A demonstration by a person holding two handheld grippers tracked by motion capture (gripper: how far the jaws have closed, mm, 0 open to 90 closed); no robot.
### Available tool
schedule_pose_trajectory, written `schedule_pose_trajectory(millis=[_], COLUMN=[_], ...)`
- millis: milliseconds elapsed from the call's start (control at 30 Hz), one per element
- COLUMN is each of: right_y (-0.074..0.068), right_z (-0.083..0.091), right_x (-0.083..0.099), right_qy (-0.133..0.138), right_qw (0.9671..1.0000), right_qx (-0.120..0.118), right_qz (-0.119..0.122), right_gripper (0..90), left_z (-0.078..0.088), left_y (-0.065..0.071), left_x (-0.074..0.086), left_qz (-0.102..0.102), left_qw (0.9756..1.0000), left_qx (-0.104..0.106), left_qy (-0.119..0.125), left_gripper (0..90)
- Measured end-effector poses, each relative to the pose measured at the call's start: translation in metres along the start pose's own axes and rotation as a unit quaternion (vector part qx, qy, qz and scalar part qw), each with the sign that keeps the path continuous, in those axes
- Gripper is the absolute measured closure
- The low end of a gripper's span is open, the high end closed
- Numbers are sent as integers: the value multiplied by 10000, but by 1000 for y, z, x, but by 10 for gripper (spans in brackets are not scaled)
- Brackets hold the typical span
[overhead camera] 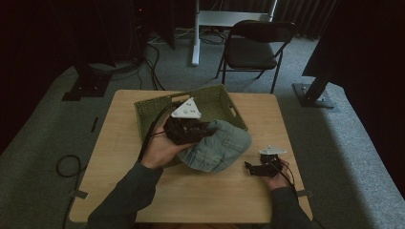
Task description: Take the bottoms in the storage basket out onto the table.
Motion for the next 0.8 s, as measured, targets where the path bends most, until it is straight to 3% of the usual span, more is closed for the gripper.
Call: schedule_pose_trajectory(millis=[267,333,467,567,667,767,800], right_y=[0,0,0,0,0,0,0], right_z=[0,0,0,0,0,0,0], right_x=[0,0,0,0,0,0,0], right_qy=[2,-1,-1,1,1,1,-2], right_qw=[10000,10000,10000,10000,10000,10000,10000], right_qx=[-2,-4,-3,-2,-2,-4,-2], right_qz=[5,-7,3,3,5,4,5], right_gripper=[154,154,154,154,154,154,154], left_z=[-14,-18,-34,-48,-64,-66,-66], left_y=[20,22,24,19,13,6,4], left_x=[26,37,67,94,123,142,145], left_qz=[-39,36,99,136,422,761,744], left_qw=[9997,9995,9986,9978,9951,9935,9937], left_qx=[210,292,419,371,336,428,375], left_qy=[-130,-123,-298,-537,-828,-726,-753], left_gripper=[790,790,790,789,789,779,771])
Point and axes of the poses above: each handheld gripper's, and its own axes: z roughly backward along the jaws, x roughly out of its underside, y roughly to its right, the point moved 7 cm from there along -z, roughly forward along the jaws, and after that the axes turned 1 degree about x, right-handed, at the moved point
